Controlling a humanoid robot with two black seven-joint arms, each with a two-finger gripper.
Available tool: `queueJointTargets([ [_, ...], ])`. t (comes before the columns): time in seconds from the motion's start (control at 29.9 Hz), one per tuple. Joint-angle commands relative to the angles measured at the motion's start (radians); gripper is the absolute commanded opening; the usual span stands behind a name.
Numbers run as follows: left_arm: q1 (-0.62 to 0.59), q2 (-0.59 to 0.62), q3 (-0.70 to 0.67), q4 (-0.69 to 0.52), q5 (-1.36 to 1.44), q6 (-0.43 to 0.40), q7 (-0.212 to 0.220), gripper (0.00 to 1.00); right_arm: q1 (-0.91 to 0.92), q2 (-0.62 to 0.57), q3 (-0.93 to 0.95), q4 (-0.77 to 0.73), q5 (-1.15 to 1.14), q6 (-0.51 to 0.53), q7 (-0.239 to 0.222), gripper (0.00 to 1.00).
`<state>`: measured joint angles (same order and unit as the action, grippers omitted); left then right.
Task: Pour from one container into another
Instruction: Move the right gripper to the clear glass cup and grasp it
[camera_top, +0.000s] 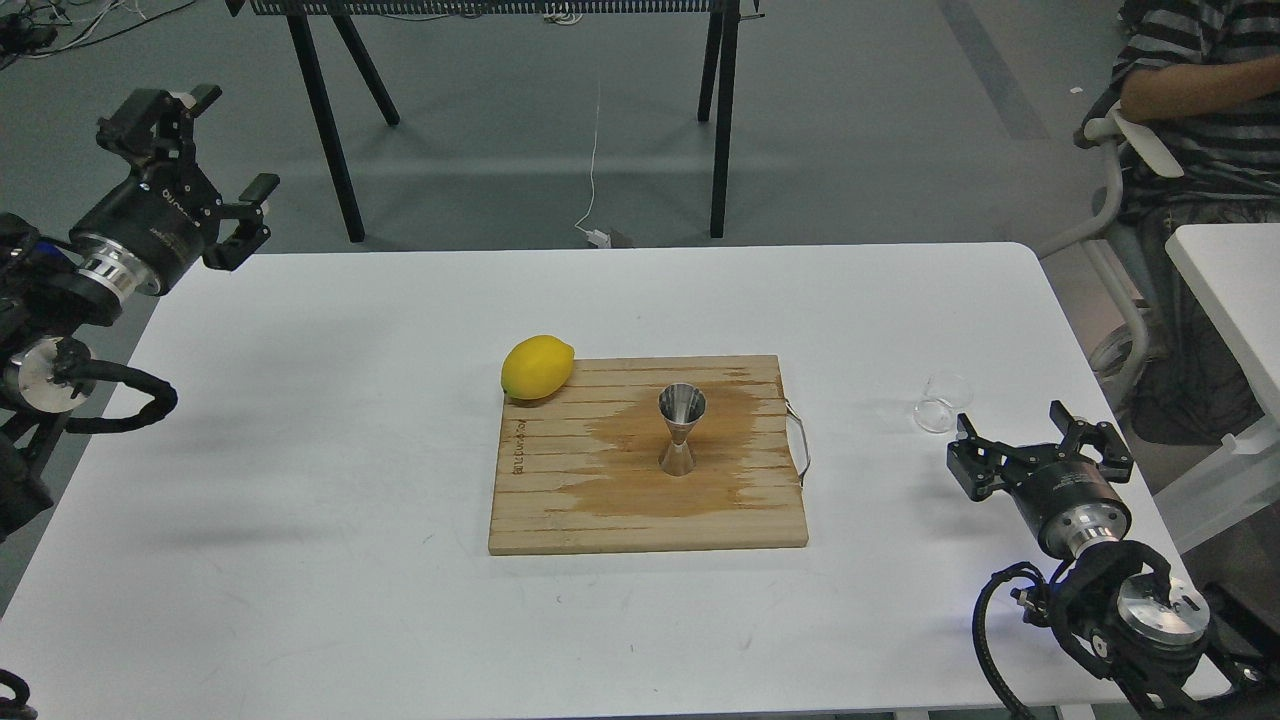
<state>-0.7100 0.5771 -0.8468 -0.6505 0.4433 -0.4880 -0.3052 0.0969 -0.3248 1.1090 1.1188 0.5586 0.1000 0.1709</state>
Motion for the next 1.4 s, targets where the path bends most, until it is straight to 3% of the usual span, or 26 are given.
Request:
queueJointTargets([
  [0.0, 0.000, 0.001, 0.000, 0.000, 0.000, -0.001, 0.000, 0.99, 0.053, 0.044, -0.041, -0.068, 0.000, -0.003, -0.005, 0.99],
  [0.5, 0.000, 0.021, -0.001, -0.001, 0.000, -0.001, 0.000, 0.99, 0.182, 0.135, -0.078, -0.261, -0.002, -0.022, -0.011, 0.99],
  [0.64, 0.000, 0.024, 0.000, -0.001, 0.000, -0.001, 0.000, 0.99, 0.208, 0.162, -0.078, -0.329, -0.002, -0.011, -0.034, 0.99],
  [0.97, 0.000, 0.040, 0.002, -0.014, 0.000, -0.001, 0.000, 0.99, 0.242, 0.173, -0.080, -0.370, -0.002, -0.006, -0.036, 0.97],
  [1.14, 0.001, 0.046, 0.002, -0.014, 0.000, -0.001, 0.000, 0.99, 0.250, 0.175, -0.078, -0.386, -0.002, -0.002, -0.036, 0.90],
  [1.37, 0.001, 0.046, 0.002, -0.014, 0.000, -0.001, 0.000, 0.99, 0.256, 0.181, -0.086, -0.415, -0.003, 0.024, -0.036, 0.67],
])
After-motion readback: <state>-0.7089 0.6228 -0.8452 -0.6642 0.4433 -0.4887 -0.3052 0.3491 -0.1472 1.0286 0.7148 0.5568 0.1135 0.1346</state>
